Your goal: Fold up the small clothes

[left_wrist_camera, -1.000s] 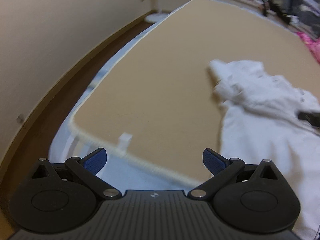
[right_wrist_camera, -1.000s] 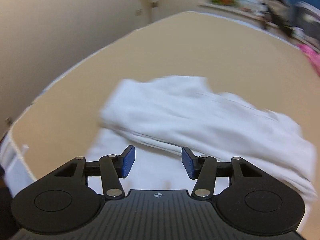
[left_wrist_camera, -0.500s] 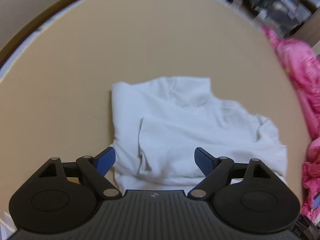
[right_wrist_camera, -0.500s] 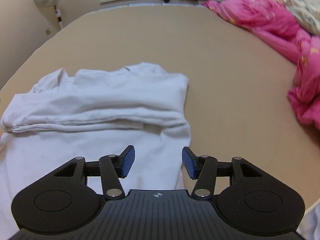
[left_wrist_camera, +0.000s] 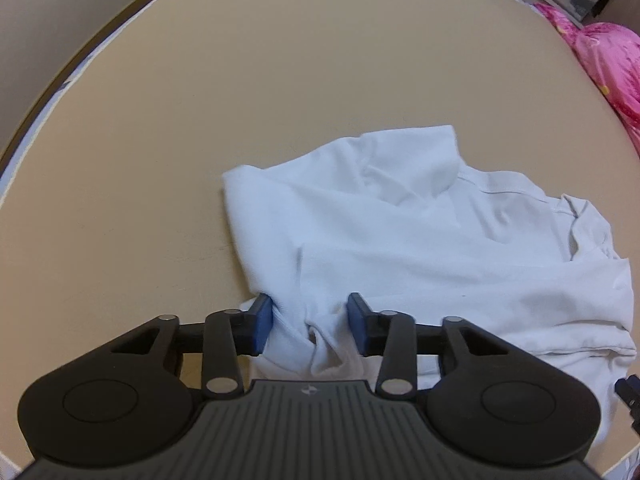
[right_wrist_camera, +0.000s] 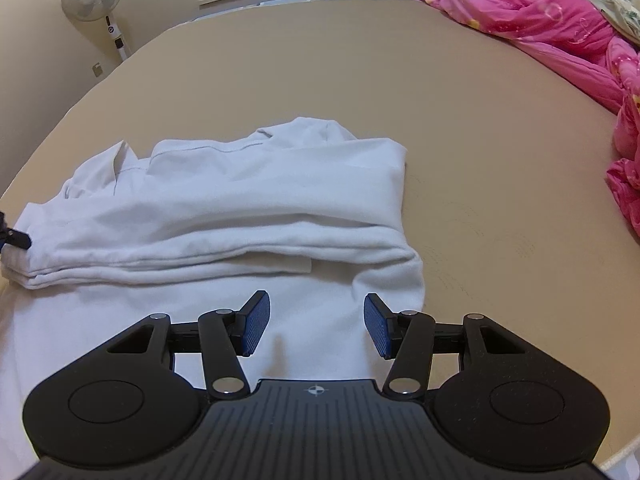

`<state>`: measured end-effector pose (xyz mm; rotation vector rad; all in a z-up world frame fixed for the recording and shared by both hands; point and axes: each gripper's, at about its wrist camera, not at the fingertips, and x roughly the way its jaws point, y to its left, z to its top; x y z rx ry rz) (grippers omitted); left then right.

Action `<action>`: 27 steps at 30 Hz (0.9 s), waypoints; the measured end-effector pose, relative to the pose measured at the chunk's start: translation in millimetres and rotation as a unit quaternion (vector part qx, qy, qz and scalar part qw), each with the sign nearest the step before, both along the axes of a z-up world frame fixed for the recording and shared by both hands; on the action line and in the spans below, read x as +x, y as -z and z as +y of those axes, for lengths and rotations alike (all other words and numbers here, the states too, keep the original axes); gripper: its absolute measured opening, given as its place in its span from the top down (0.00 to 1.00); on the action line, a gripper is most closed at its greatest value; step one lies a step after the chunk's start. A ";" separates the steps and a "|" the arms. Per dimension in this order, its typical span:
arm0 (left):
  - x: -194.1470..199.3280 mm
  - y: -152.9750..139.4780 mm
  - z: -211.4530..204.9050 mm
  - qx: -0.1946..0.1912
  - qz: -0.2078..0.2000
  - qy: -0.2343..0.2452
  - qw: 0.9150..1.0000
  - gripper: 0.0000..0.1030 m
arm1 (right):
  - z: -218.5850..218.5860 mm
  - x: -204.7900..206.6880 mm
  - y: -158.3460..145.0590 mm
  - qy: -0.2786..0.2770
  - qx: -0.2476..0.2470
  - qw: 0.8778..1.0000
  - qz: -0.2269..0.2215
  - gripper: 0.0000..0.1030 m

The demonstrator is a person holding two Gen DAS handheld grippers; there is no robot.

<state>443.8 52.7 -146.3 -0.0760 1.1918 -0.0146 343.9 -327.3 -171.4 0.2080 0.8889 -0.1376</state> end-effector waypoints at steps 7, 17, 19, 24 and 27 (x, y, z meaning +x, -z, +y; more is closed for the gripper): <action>-9.5 -56.4 -20.9 0.007 -0.072 0.060 0.996 0.26 | -33.9 -1.7 -1.8 0.048 -0.030 0.998 -0.033 0.50; 33.2 -71.3 -246.4 -0.022 -0.084 0.234 0.968 0.16 | -51.4 -13.7 25.7 -0.067 -0.069 0.992 -0.084 0.63; 40.9 -53.2 -301.7 -0.013 -0.064 0.259 0.964 0.15 | -50.0 -10.5 27.6 -0.102 -0.077 0.987 -0.092 0.64; 51.3 5.6 -416.2 0.049 -0.019 0.330 0.942 0.13 | -52.1 -2.6 34.4 -0.153 -0.096 0.977 -0.113 0.68; 45.1 39.0 -452.2 0.081 -0.005 0.361 0.929 0.42 | -56.5 -15.2 34.3 -0.162 -0.099 0.970 -0.150 0.96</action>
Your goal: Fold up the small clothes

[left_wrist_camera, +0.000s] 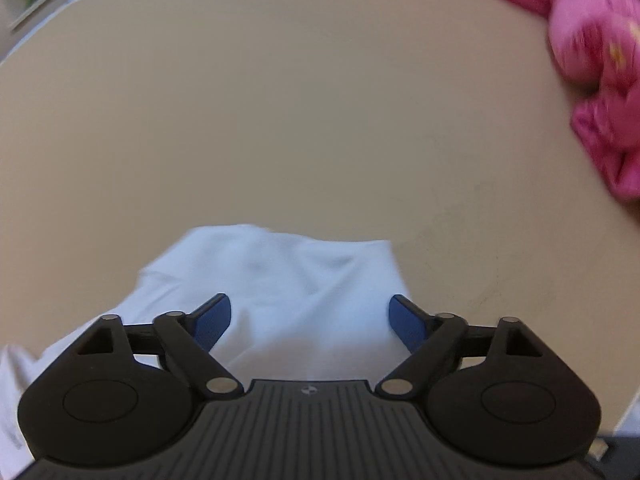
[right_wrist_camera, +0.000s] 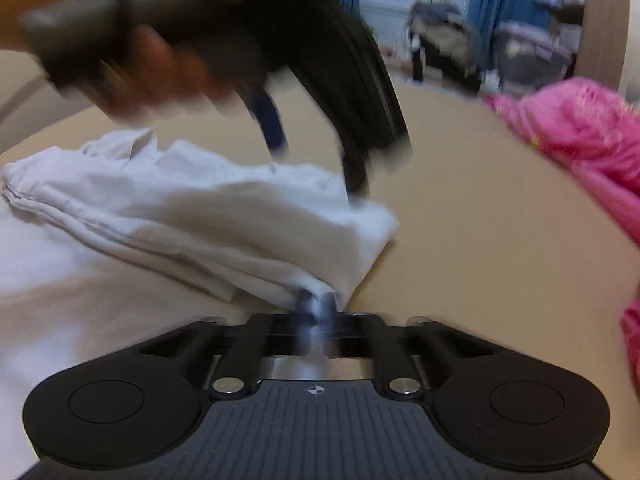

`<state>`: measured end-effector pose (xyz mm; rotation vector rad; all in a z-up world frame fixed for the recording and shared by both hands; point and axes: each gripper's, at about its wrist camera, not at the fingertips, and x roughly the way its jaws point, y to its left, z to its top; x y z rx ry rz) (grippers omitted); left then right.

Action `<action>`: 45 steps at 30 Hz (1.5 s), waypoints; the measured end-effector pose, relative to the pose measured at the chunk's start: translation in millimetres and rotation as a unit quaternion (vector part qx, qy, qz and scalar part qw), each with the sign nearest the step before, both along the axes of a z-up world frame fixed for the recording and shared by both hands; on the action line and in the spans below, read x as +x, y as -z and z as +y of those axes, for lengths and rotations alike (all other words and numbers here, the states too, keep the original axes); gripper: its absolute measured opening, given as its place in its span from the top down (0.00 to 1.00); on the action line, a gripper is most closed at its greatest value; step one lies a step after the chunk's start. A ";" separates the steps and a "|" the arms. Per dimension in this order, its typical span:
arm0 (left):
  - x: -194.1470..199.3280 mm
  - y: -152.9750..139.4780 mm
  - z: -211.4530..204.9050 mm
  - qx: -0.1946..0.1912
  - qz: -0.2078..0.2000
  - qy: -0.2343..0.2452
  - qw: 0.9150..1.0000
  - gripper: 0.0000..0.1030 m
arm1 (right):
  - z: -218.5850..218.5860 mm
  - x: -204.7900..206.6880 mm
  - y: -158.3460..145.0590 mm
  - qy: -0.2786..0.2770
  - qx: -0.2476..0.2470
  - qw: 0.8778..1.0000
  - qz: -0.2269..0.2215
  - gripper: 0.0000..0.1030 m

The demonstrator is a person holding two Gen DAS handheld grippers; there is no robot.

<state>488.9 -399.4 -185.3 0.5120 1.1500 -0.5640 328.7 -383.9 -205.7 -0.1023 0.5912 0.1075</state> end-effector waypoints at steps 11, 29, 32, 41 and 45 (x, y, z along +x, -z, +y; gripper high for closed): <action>33.7 7.0 13.1 -0.085 -0.044 -0.100 0.990 0.96 | -8.3 -32.3 28.4 0.014 0.054 0.998 -0.006 0.95; -218.7 -19.2 339.0 -0.033 -0.082 -0.355 0.931 0.00 | 32.6 -142.2 -43.5 0.061 0.139 0.985 0.079 0.39; -271.8 -24.1 382.1 -0.016 -0.084 -0.378 0.922 0.00 | 60.2 -166.4 -60.6 0.057 0.128 0.986 0.089 0.33; -346.1 -34.4 397.4 -0.062 -0.087 -0.331 0.937 0.00 | 125.4 -237.2 -106.0 0.050 0.170 0.981 0.077 0.28; -315.4 6.7 384.2 -0.018 -0.061 -0.307 0.950 0.00 | 144.7 -257.4 -104.9 0.035 0.135 0.987 0.078 0.28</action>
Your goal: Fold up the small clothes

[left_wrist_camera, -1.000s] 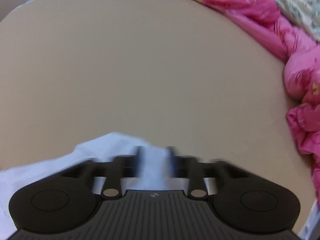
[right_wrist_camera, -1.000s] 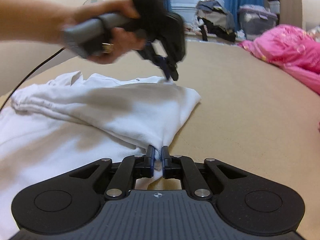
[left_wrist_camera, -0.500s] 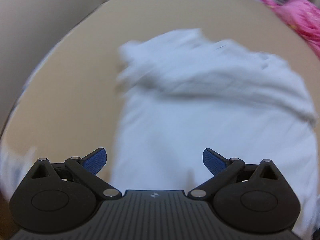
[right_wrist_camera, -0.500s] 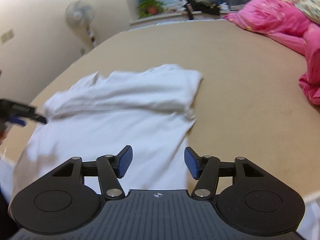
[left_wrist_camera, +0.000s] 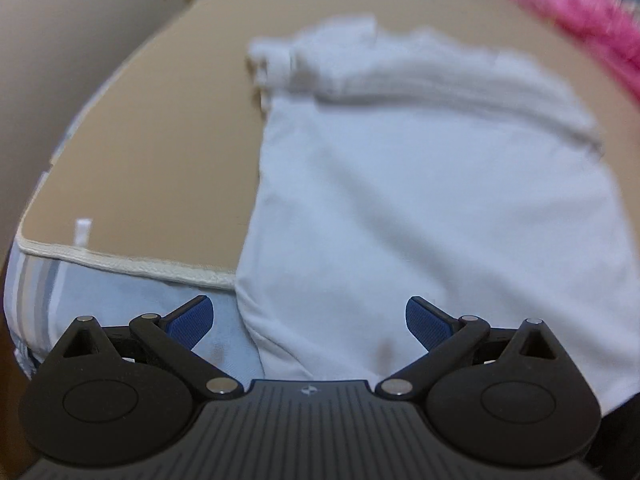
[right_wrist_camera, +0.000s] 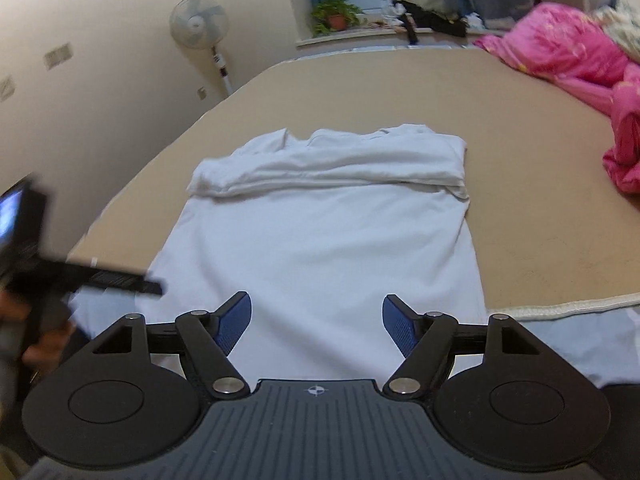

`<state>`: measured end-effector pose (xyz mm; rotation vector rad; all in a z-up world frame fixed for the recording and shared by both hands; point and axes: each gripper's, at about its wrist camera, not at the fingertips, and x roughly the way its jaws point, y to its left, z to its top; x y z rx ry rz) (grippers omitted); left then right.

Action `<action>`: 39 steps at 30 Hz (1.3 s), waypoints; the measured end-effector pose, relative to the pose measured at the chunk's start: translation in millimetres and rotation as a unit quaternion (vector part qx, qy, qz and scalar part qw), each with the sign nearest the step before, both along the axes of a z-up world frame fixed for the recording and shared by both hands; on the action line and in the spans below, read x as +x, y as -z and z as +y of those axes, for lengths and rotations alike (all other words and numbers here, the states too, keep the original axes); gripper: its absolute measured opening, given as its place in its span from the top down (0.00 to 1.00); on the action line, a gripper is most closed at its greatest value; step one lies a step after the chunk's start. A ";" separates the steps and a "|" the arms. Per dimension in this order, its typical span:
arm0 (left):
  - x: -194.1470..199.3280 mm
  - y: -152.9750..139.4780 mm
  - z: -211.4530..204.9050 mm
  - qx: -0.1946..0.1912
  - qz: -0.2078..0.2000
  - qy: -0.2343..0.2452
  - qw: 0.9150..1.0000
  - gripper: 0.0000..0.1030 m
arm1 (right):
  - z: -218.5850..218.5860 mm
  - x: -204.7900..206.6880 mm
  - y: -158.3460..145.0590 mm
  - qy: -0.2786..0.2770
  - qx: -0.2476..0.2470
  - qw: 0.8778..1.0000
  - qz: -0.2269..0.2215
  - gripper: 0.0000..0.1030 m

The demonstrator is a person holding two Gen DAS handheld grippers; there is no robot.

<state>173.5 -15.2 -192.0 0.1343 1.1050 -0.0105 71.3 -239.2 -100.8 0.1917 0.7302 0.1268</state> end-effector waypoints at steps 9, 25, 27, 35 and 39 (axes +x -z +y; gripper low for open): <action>-7.7 29.1 42.1 0.035 0.059 -0.007 0.998 0.00 | -23.8 -25.1 -1.5 0.078 -0.030 0.996 -0.016 0.26; -79.0 -55.9 63.6 -0.002 -0.071 -0.042 0.997 0.00 | -24.0 -16.1 -0.4 0.079 -0.039 0.996 0.005 0.26; -76.5 -56.7 54.1 -0.012 -0.071 -0.037 0.997 0.00 | -26.9 -19.9 -1.4 0.082 -0.040 0.996 0.003 0.25; -78.8 -50.9 60.6 -0.023 -0.071 -0.047 0.996 0.00 | -30.2 -15.5 5.2 0.081 -0.047 0.995 0.014 0.25; -65.1 -34.6 61.3 -0.018 -0.057 -0.025 0.998 0.00 | -40.9 -1.1 16.9 0.079 -0.059 0.995 0.024 0.21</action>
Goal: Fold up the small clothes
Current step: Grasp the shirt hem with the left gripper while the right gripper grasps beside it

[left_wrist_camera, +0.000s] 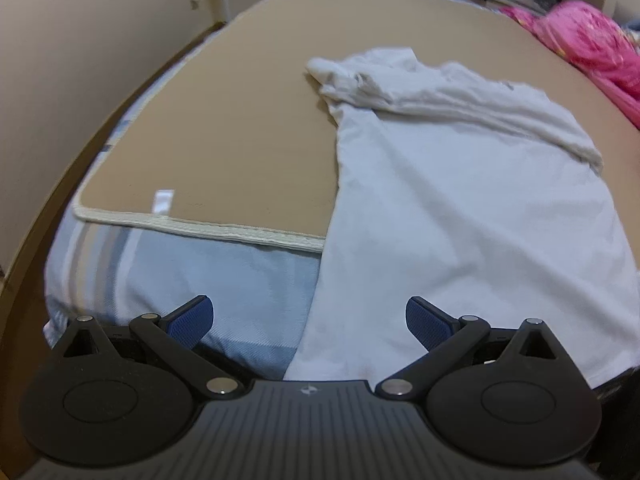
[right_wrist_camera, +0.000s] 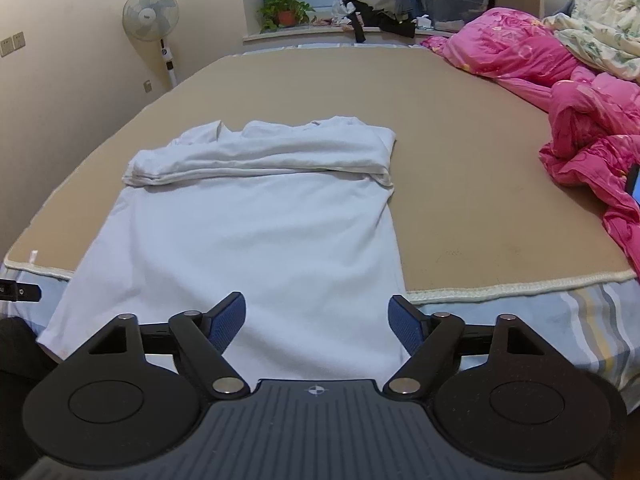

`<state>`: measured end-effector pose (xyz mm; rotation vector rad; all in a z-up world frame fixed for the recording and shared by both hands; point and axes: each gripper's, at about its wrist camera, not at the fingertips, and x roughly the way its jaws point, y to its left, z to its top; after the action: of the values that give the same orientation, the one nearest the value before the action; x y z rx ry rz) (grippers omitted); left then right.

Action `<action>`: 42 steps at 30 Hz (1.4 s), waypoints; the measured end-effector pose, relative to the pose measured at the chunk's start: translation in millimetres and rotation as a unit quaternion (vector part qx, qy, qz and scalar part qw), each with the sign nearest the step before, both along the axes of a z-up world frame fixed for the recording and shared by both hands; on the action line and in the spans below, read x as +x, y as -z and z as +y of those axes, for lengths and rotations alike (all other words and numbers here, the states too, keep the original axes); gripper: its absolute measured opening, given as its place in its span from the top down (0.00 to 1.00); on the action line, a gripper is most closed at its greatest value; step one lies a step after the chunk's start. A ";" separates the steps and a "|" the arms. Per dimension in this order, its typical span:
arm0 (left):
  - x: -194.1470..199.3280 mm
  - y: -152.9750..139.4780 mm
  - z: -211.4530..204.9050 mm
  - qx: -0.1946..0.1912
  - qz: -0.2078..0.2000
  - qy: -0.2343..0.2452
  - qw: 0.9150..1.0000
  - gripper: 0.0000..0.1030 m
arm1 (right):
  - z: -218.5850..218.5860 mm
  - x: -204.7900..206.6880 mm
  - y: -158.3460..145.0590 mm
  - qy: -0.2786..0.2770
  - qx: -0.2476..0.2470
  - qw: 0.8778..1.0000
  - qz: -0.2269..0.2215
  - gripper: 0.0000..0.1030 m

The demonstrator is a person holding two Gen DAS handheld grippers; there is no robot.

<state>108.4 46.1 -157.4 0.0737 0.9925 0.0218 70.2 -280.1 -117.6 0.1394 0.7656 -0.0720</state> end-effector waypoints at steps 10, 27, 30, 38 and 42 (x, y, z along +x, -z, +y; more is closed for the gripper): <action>56.8 64.0 2.6 -0.035 0.118 0.036 0.992 0.00 | -67.0 51.3 69.9 0.062 0.041 0.991 0.114 0.21; 30.4 5.6 10.3 -0.097 0.078 0.033 0.992 0.97 | -75.8 40.6 72.6 0.029 0.160 0.979 0.125 0.96; 15.6 -23.5 15.2 -0.113 0.044 0.038 0.992 0.97 | -81.6 27.5 41.5 0.021 0.181 0.980 0.082 0.96; -38.5 -70.9 12.0 -0.124 0.011 0.062 0.990 0.97 | -80.5 -22.9 -7.6 0.000 0.192 0.981 0.042 0.96; -74.6 -72.8 8.1 -0.119 0.032 0.073 0.990 0.97 | -83.3 -64.4 -12.1 0.015 0.213 0.976 0.053 0.96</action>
<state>33.8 54.2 -84.6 -0.0726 1.0451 -0.2352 5.8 -363.4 -105.5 0.5578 0.8774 0.0582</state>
